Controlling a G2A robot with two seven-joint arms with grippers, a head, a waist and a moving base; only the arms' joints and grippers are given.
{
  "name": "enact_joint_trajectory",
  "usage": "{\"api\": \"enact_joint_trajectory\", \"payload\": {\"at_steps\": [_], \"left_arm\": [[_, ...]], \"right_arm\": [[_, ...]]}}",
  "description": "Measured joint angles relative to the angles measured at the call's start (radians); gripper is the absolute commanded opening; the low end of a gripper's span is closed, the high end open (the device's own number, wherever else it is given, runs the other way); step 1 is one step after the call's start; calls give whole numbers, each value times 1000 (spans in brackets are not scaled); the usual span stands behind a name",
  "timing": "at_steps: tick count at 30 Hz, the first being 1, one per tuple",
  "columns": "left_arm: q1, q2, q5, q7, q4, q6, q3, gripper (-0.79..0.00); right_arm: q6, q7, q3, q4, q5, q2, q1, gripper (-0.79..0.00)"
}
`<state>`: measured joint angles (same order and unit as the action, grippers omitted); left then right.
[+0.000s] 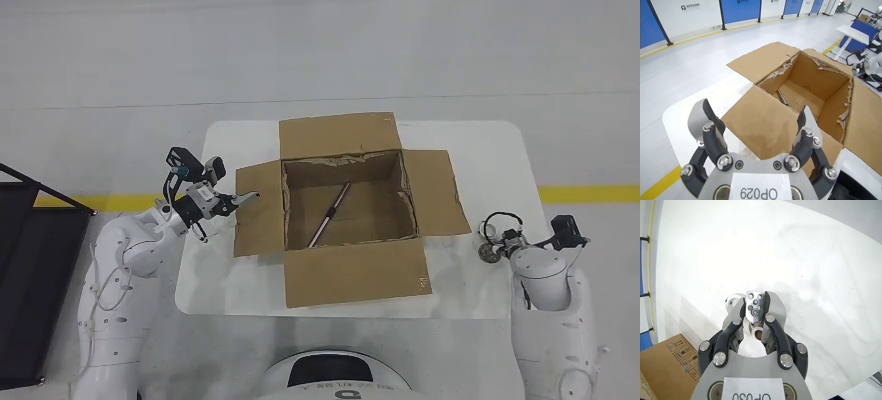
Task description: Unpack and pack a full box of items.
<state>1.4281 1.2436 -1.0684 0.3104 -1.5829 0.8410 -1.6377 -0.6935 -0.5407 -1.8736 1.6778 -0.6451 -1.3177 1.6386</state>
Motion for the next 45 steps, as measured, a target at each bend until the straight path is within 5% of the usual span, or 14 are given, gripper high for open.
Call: {"api": "enact_joint_trajectory", "payload": {"at_steps": [4,16,24,33,35,36,45], "left_arm": [[0,0,0,0,0,0,0,0],[0,0,0,0,0,0,0,0],[0,0,0,0,0,0,0,0],[0,0,0,0,0,0,0,0],[0,0,0,0,0,0,0,0],[0,0,0,0,0,0,0,0],[0,0,0,0,0,0,0,0]], "right_arm": [[-6,5,5,24,8,-1,15,-517],[-19,38,48,90,20,-7,49,-502],[-12,75,0,318,51,-11,167,-474],[136,61,39,621,33,-12,325,-440],[183,55,59,671,21,-11,351,-406],[207,56,66,677,11,-10,357,-225],[242,59,73,672,-8,-9,362,-225]]}}
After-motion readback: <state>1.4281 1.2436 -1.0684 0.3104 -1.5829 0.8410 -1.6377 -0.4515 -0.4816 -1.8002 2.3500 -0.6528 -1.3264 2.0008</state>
